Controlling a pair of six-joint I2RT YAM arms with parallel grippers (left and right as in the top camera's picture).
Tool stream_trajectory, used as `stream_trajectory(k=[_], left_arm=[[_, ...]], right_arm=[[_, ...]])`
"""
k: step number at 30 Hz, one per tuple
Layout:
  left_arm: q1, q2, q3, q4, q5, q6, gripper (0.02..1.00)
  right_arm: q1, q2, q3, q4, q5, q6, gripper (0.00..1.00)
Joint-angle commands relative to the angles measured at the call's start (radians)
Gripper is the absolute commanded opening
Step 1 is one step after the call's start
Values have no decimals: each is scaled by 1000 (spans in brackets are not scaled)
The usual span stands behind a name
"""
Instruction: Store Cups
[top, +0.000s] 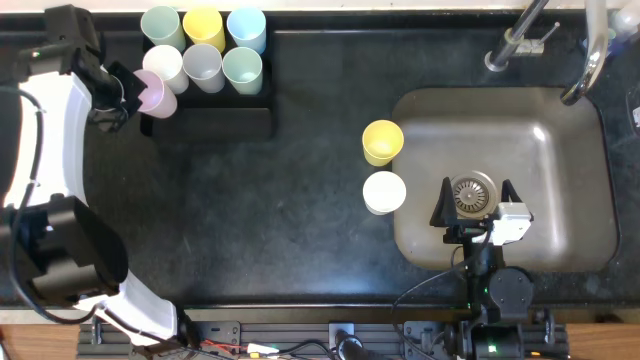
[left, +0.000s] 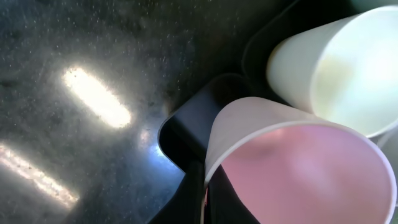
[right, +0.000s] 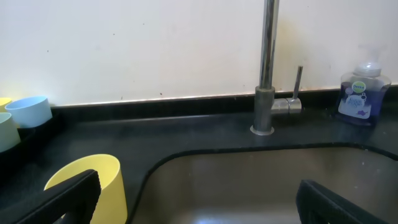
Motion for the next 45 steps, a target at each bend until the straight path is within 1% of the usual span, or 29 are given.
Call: stream_trajectory(k=[1,18,19,20,21,22,23,24,29,34,37,39,41,45], left_arm=[[5,54,20,-23,-8,-8,36],[4,120,19,-21,-11,-7,36],[4,121,19,-21,-12,-7,38],[5,121,19,-19,-12,-7,64],[5,121,19,-18,-12,-7,119],[5,121,19,-16,-12,-7,222],[4,121,19,-14,-12,-7,779],[5,121,19,-14,-12,-7,993],[5,88,20,-14,-11,-4,998],[-2,-21,20,-17,-11,-4,998],[-51,-140,24,-17,-8,0,1000],[-113,-191,40,-16,-13,15,998],[-211,-203,74,-13,-29,72,1000],[-444,-180,113,11,-127,90,998]], right_arm=[[-4,-8,-13,5,-7,-2,998],[-4,-8,-13,5,-7,-2,998],[-4,-8,-13,5,-7,-2,998],[-4,-8,-13,5,-7,-2,998],[-4,-8,-13,5,-7,-2,998],[-4,-8,-13,5,-7,-2,998],[-4,-8,-13,5,-7,-2,998],[-4,-8,-13,5,-7,-2,998],[-4,-8,-13,5,-7,-2,998],[-4,-8,-13,5,-7,-2,998],[-4,-8,-13,5,-7,-2,998],[-4,-8,-13,5,-7,-2,996],[-4,-8,-13,5,-7,-2,996],[-4,-8,-13,5,-7,-2,998]])
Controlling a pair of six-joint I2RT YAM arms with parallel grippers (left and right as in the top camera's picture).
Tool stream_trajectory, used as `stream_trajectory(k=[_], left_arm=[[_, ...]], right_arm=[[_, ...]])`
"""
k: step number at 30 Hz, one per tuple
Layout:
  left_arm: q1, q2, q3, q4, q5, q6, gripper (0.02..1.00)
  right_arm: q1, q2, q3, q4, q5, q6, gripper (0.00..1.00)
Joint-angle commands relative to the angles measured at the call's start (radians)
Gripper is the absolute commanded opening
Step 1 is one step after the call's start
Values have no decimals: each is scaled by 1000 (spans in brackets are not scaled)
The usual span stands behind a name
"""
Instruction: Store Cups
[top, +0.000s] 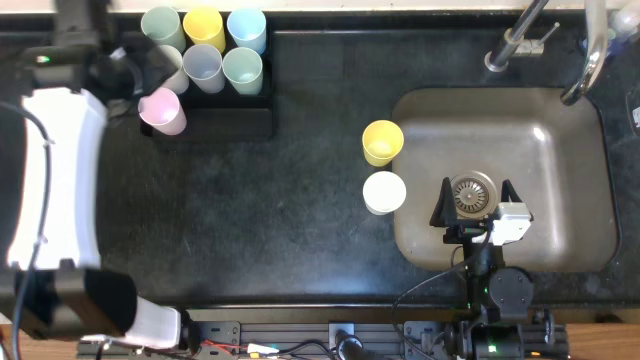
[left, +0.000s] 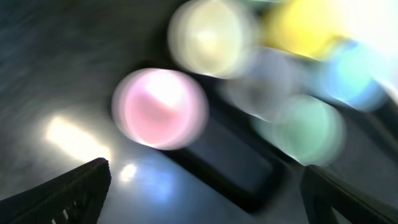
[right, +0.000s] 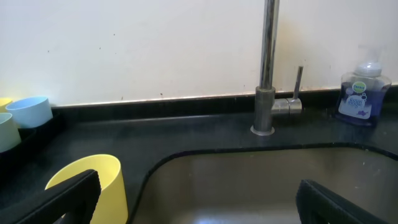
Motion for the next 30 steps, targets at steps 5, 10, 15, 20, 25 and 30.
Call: stream_trajectory(k=[5,10,15,20,25,30], left_arm=[[-547,131,42,150,-104,-43,1000],[-649,204,42,192,-17,-59,1000],[-679,256,42,166,45,-88,1000],[-685,288,42,141,72,-95,1000],[-687,333,42,126,133,-95,1000],[-695,367,42,132,155,-96,1000]], right_arm=[[-4,-8,-13,5,-7,-2,998],[-4,-8,-13,5,-7,-2,998],[-4,-8,-13,5,-7,-2,998],[-4,-8,-13,5,-7,-2,996],[-4,-8,-13,5,-7,-2,996],[-4,-8,-13,5,-7,-2,996]])
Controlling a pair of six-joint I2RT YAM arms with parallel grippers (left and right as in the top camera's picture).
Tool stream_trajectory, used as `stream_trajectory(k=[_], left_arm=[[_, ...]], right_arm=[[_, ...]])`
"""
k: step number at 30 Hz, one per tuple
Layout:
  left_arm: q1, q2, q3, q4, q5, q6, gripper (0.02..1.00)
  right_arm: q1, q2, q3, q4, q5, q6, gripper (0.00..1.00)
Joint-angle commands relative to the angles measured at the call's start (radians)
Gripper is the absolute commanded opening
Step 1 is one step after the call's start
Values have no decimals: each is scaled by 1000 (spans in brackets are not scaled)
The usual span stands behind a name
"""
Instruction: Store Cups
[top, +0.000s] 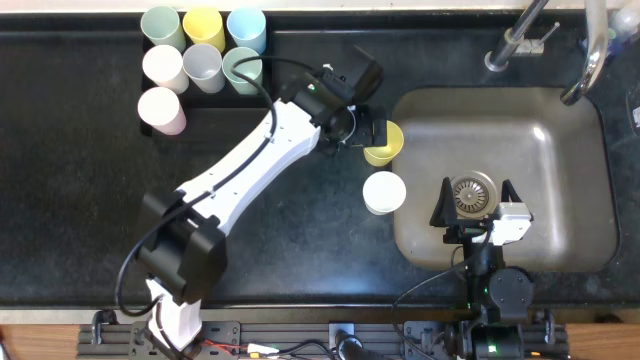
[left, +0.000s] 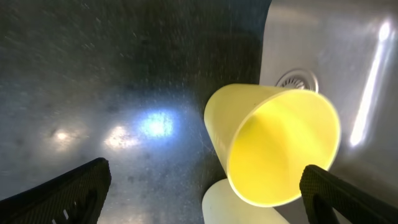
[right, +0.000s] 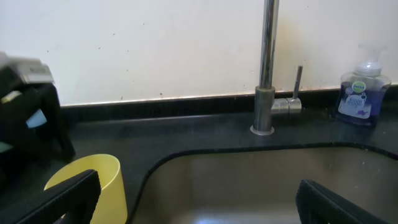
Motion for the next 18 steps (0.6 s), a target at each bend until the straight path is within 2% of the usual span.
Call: stream_trajectory(k=[1,11,13,14,17,18], left_arm=[[-12,39,5,3,42,-14,1000],[-10,70,5,6,42,-38,998],[-10,71,5,7,41,-46,820],[-10,71,5,6,41,-51,776],[-10,72,5,6,41,-53,750],[-10,73,5,6,41,-57,706]], right_arm=[[-4,-8,-13,5,-7,-2,998],[-4,-8,-13,5,-7,-2,998],[-4,-8,-13,5,-7,-2,998],[-4,-8,-13,5,-7,-2,998],[-4,-8,-13,5,-8,-2,996],[-4,-8,-13,5,-7,-2,996]])
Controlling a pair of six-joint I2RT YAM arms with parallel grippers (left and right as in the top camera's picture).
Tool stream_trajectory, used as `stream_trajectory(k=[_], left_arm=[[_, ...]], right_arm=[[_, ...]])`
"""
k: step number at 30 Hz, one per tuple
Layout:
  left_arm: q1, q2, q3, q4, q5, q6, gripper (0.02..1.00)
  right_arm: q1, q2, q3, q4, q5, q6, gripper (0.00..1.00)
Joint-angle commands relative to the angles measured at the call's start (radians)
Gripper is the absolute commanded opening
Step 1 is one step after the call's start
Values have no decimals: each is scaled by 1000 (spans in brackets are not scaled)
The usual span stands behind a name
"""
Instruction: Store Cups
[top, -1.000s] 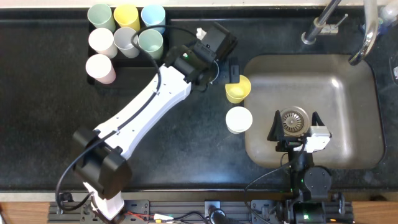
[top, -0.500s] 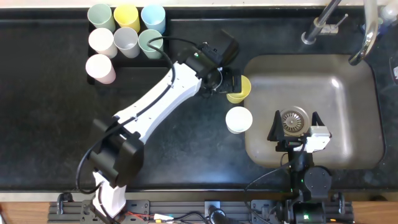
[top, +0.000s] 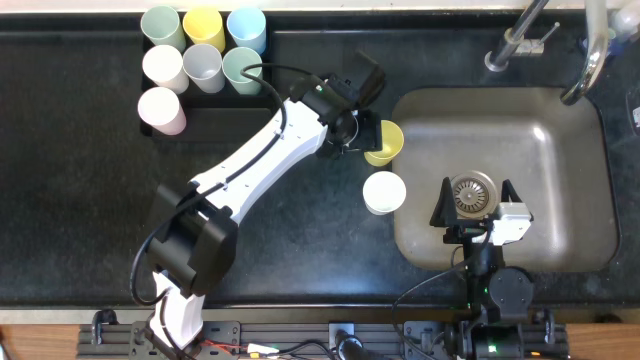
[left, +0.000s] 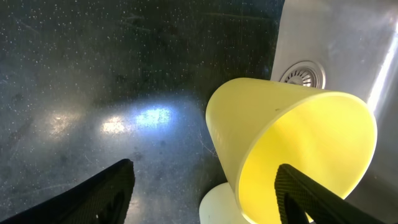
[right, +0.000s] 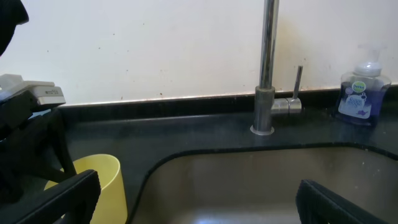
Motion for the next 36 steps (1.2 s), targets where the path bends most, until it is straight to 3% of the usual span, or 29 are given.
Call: stream_trajectory(k=[1,4,5,9,11,13,20,25,36], left_arm=[[-7,24,5,2,10,-23,658],[-8,35,5,2,11,-28,652],[-8,38,5,2,13,-28,601],[-8,43,4,2,13,-29,229],[-7,43,4,2,12,-40,165],[-7,43,4,2,6,-50,42],[26,0,5,13,-10,-51,36],[144,-160,5,-11,-60,-50,36],[620,-320,-13,-254,-93,-51,36]], right_arm=[[-4,-8,-13,5,-7,-2,996],[-4,-8,-13,5,-7,-2,998],[-4,-8,-13,5,-7,-2,996],[-4,-8,-13,5,-7,-2,996],[-4,-8,-13,5,-7,-2,998],[-4,-8,-13,5,-7,-2,998],[-4,-8,-13,5,-7,-2,998],[-4,-8,-13,5,-7,-2,998],[-4,-8,-13,5,-7,-2,998]])
